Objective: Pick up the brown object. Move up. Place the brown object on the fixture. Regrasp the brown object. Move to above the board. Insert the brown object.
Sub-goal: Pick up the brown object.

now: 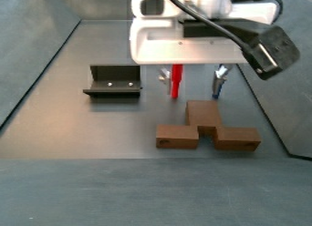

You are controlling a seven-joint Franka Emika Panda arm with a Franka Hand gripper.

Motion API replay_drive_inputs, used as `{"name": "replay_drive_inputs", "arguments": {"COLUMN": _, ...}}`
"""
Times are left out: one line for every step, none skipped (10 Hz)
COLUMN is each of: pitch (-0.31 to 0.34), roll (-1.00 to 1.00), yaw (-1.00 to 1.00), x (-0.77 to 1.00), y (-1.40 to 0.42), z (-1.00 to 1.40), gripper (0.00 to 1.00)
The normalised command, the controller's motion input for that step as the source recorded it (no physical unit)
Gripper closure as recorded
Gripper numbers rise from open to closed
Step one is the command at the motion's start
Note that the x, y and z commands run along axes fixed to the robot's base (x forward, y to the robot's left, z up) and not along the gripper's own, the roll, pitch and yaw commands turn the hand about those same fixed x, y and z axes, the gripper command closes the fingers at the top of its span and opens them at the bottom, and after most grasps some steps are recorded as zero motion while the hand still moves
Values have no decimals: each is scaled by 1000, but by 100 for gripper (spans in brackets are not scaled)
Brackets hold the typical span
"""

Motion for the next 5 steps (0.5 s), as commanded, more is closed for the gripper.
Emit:
{"name": "replay_drive_inputs", "arguments": {"pitch": -104, "roll": -154, "yaw": 109, "x": -500, "y": 77, "z": -197, "gripper": 0}}
{"name": "replay_drive_inputs", "arguments": {"pitch": -146, "roll": -174, "yaw": 103, "x": -520, "y": 63, "z": -163, "gripper": 0}}
{"name": "replay_drive_inputs", "arguments": {"pitch": -197, "roll": -176, "yaw": 23, "x": -486, "y": 26, "z": -143, "gripper": 0}}
{"name": "replay_drive_inputs", "arguments": {"pitch": -160, "roll": -161, "yaw": 0, "x": -57, "y": 0, "z": -134, "gripper": 0}}
{"name": "replay_drive_inputs", "arguments": {"pitch": -90, "roll": -144, "yaw": 0, "x": 154, "y": 0, "z": -200, "gripper": 0}}
